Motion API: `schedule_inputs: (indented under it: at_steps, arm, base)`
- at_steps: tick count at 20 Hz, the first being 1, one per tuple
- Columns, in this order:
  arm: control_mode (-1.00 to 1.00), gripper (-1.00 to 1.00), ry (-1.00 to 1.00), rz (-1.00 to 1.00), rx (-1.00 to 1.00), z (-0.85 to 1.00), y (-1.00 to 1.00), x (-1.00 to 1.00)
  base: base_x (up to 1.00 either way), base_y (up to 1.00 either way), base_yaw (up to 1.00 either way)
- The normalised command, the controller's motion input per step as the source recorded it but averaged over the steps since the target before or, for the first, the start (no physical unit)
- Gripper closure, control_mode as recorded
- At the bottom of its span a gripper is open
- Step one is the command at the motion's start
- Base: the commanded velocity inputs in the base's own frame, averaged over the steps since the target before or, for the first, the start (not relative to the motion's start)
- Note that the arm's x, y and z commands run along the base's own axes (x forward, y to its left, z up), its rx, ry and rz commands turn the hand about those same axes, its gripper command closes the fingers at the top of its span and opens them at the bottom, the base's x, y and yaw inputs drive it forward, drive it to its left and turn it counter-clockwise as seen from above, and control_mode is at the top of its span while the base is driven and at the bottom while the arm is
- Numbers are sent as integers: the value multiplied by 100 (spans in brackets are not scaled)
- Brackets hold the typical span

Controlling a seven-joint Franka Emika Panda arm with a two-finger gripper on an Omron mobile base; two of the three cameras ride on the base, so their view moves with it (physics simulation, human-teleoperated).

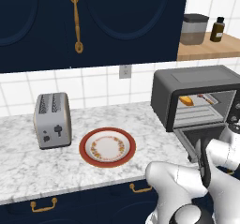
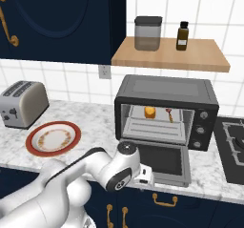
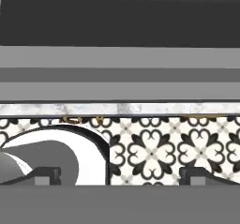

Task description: Pick up the kebab skewer and baguette bread, and place them inside the toaster oven. Close the toaster oven door and start by setting the timer.

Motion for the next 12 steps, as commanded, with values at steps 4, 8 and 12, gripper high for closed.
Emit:
schedule_inputs:
  at_steps: [4, 8, 12]
  arm:
    - [-100, -100, 4, 22, 0, -31, 0, 11]
    - [-100, -100, 0, 9, 0, -1, 0, 29]
    - [-100, -100, 0, 0, 0, -7, 0, 35]
  base:
    - [0, 0, 0]
    - [0, 0, 0]
    - [0, 0, 0]
